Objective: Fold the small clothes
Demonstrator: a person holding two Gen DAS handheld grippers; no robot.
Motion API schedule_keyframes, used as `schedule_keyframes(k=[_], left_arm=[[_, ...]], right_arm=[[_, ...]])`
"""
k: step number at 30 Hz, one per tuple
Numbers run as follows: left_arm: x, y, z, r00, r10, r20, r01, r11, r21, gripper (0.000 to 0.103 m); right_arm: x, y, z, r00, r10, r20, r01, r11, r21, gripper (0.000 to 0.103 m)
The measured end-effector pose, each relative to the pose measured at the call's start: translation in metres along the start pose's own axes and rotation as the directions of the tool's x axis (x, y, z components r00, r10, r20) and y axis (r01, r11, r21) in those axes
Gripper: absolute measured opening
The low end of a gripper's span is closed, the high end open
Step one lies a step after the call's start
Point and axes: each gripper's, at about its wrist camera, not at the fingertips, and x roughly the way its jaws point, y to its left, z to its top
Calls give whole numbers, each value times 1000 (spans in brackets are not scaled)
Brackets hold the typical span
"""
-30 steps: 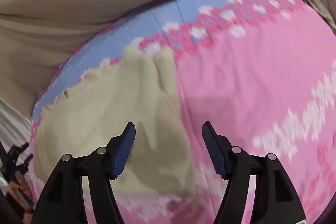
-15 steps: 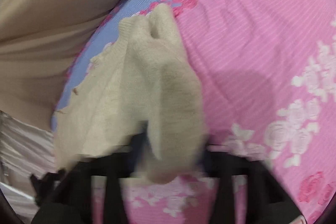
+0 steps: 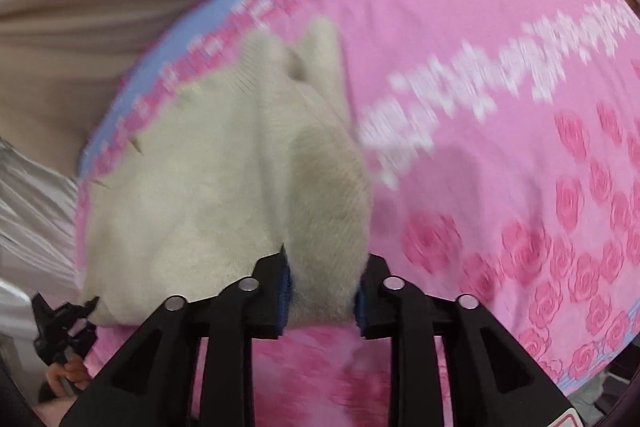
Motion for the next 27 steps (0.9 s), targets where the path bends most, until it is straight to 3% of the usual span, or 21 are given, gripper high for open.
schedule_keyframes(k=[3,4,5,6,7,8,10,12,13,14,15,16,18,19,22,24,25,27], left_arm=[[-15,-18,4,997,25,77,-29,998,51,23],[-31,-39,9,988,30,150,-50,990,134,26],[-39,-50,11,981,23,192,-58,982,178,33],[-52,-72,16,962,18,274,-91,962,256,53],[-55,-87,21,951,19,309,-113,950,291,72],[-55,-101,27,944,4,329,-118,937,328,75],[-37,-124,42,958,-20,288,-99,914,393,79],[-5,-135,57,970,35,242,-136,899,417,80],[18,-137,67,973,87,214,-172,891,419,72],[35,-137,73,978,102,181,-170,892,419,63],[48,-135,77,984,105,141,-155,896,417,29],[59,-128,82,989,123,87,-147,910,387,7],[40,-120,90,994,8,108,-41,950,310,7],[27,-120,89,990,-18,137,-26,949,313,7],[25,-119,96,988,7,154,-58,943,327,8],[49,-114,101,988,76,131,-114,941,320,11],[65,-111,102,987,124,103,-151,934,323,12],[59,-110,98,986,113,122,-146,939,311,13]], right_arm=[[-22,-7,8,997,17,73,-24,995,100,41],[-38,-1,16,991,7,136,-17,997,79,47],[-49,8,26,984,11,180,-18,999,40,51],[-54,16,36,980,21,199,-23,1000,6,60],[-54,27,49,978,40,204,-33,999,-38,62],[-50,36,59,980,52,193,-39,997,-70,62],[-28,60,82,988,34,152,-14,992,-127,62],[-3,72,96,990,-10,140,32,987,-156,62],[11,74,101,992,-24,123,44,986,-164,55],[24,75,105,996,-21,92,36,987,-158,36],[31,74,105,997,-27,68,36,990,-140,8],[21,74,107,994,4,111,8,994,-108,7],[-8,76,107,974,62,218,-43,995,-94,7],[-22,73,108,964,77,255,-59,995,-79,7],[-6,58,115,971,58,231,-46,997,-55,8],[37,44,121,993,-48,108,53,998,-42,13],[40,39,120,994,-40,102,43,999,-28,13],[16,43,117,984,0,177,-1,1000,6,19]])
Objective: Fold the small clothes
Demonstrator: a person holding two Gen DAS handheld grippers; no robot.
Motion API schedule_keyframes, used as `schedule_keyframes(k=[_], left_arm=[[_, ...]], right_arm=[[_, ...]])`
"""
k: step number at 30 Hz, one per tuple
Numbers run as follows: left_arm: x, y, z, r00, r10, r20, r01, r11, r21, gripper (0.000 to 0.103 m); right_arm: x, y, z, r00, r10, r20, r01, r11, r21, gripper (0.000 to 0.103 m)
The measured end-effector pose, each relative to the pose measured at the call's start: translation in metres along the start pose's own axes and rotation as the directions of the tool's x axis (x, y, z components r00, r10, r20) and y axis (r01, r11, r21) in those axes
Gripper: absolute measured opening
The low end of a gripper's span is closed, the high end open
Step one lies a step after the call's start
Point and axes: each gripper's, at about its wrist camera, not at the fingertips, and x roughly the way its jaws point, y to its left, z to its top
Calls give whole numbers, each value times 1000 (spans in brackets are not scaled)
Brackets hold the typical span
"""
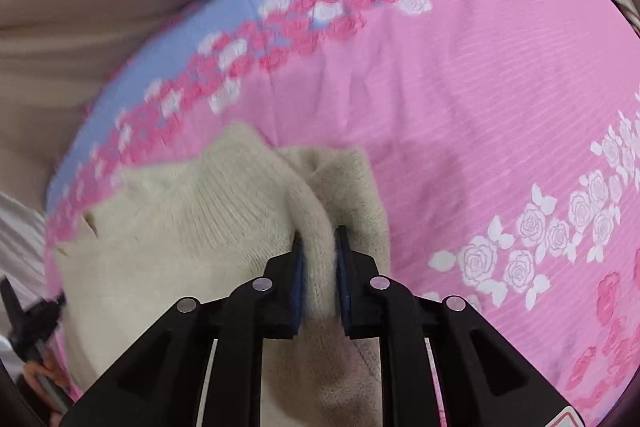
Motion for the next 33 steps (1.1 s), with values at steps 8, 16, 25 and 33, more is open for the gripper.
schedule_keyframes(k=[8,16,25,33], left_arm=[[-42,-48,-9,989,-117,92,105,986,127,26],[-23,-32,-29,993,-114,14,113,992,57,28],[-32,70,-77,992,-125,-16,117,959,-258,48],[-24,69,-85,987,-155,-47,140,962,-233,50]], right_arm=[[-2,57,-21,999,-17,-46,6,971,-239,20],[-34,63,-32,1000,12,-2,-12,978,-208,21],[-3,191,-103,971,127,-203,-212,847,-487,18],[46,238,-116,963,12,-271,-167,812,-559,16]])
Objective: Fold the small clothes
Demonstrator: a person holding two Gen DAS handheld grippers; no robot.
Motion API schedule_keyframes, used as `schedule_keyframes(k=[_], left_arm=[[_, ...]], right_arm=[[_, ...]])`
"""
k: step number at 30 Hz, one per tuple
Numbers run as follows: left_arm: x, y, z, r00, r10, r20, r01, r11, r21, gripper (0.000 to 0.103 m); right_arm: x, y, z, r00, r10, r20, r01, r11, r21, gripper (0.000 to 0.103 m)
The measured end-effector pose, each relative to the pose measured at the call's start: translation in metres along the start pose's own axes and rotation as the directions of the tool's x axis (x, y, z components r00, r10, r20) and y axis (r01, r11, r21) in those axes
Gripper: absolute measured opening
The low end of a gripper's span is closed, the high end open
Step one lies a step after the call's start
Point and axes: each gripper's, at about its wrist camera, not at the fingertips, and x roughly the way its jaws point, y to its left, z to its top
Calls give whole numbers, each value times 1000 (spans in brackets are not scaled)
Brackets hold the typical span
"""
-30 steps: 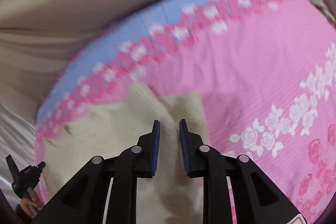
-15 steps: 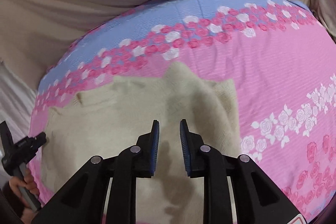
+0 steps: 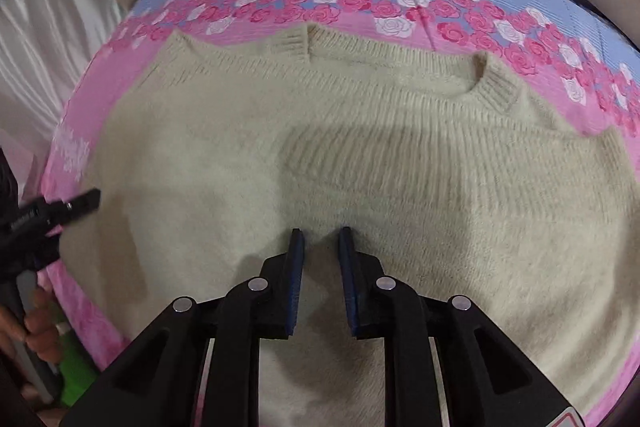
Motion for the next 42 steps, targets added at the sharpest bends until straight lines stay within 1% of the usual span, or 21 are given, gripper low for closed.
schedule_keyframes(k=[2,4,5,7,8,10,12,14,16,18,20,21,22,23,24,27,30,34,37,40,42], left_arm=[[-4,0,1,1000,-16,11,16,1000,7,52],[-5,4,4,1000,-5,25,4,1000,1,58],[-3,6,4,1000,-9,18,9,1000,-6,58],[-2,7,5,1000,-17,17,17,1000,-14,58],[-4,5,6,999,-35,18,35,999,-11,58],[-8,-2,8,998,-68,17,68,998,13,61],[-4,-7,10,998,-56,14,55,998,30,72],[7,-6,11,998,-53,-15,53,999,11,72],[11,-8,12,997,-81,-2,81,997,1,84],[14,-14,12,998,-59,-9,59,998,23,85],[18,-22,13,998,-56,-14,57,996,61,80],[21,-25,13,996,-83,-36,85,994,73,55],[25,-25,14,995,-80,-60,84,994,63,42],[24,-23,15,996,-75,-58,78,996,45,37],[23,-22,16,992,-103,-67,105,994,27,19],[6,-25,19,970,-233,-63,232,972,-35,15],[-28,-66,13,937,-344,-53,347,936,59,15],[-53,-122,-4,897,-433,-90,442,880,174,15],[-55,-168,-28,878,-455,-151,479,836,267,15],[-43,-199,-53,873,-434,-222,485,816,315,15],[-35,-222,-69,874,-412,-259,482,803,350,15]], right_arm=[[-13,12,9,998,18,54,-17,1000,-17,15],[4,22,17,1000,-11,23,12,998,-64,15],[25,24,19,999,-36,-34,33,996,-85,15],[38,28,26,998,-52,-28,49,994,-103,14],[35,29,33,997,-62,-55,57,995,-82,14],[16,32,35,1000,-13,1,13,999,-46,15],[3,34,32,999,-29,34,30,998,-49,15],[-3,25,22,999,-22,38,22,1000,-9,15],[-6,18,12,999,-21,31,20,1000,18,15],[-4,10,3,999,-39,13,38,999,37,15],[6,3,-4,999,-39,-33,41,997,63,15],[9,-2,-8,998,-47,-53,50,997,64,15],[13,-2,-10,997,-50,-54,53,997,56,15],[13,0,-11,998,-57,-36,58,997,43,15],[13,3,-10,997,-69,-37,70,997,29,15],[16,5,-9,996,-75,-42,75,997,9,16],[17,0,-10,998,-47,-35,48,999,24,16],[17,-10,-12,1000,-5,-26,6,999,45,16],[15,-21,-14,998,57,-14,-55,995,88,16],[3,-38,-15,990,140,-1,-138,978,154,15],[-18,-59,-20,985,164,52,-171,963,209,18]])
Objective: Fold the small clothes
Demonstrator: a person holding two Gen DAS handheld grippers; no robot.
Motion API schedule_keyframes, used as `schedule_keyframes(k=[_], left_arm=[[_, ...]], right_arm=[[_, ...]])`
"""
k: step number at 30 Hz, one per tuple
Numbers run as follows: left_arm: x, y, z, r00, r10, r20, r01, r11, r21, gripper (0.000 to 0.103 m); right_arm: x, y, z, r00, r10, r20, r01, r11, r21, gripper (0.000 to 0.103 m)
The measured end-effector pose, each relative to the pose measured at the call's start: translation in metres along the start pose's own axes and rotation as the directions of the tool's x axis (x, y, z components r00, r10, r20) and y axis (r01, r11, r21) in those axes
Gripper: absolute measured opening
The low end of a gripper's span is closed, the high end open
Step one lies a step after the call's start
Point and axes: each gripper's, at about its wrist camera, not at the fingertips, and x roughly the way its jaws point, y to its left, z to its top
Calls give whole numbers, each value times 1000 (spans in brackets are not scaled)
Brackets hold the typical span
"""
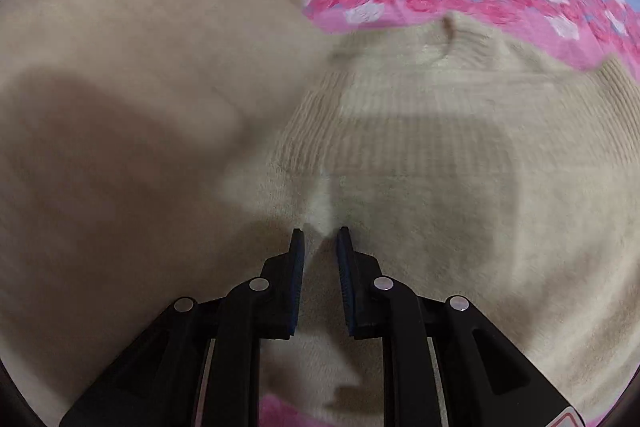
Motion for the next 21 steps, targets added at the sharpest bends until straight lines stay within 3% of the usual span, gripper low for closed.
schedule_keyframes(k=[5,9,11,13,15,17,19,21], left_arm=[[45,-41,-6,997,16,-70,-11,997,73,15],[87,-66,-14,994,19,-112,-8,995,97,15],[113,-75,-21,990,35,-140,-19,993,116,17],[146,-79,-32,977,106,-184,-76,984,164,31],[172,-78,-48,954,194,-228,-151,970,191,33],[170,-77,-54,959,157,-236,-123,980,155,38],[155,-79,-55,969,121,-216,-93,986,139,73],[131,-80,-50,978,135,-156,-111,982,153,81]], right_arm=[[-83,-89,-21,988,-7,157,-21,984,174,23],[-131,-143,-51,975,-45,217,-13,966,260,24],[-143,-162,-67,972,-39,230,-33,954,298,29],[-144,-175,-77,973,-35,229,-44,942,333,36],[-142,-184,-83,977,-42,210,-38,932,361,36],[-142,-184,-85,976,-20,216,-62,927,369,36],[-144,-179,-84,974,-3,227,-80,932,353,43],[-139,-167,-81,974,11,225,-89,936,340,56]])
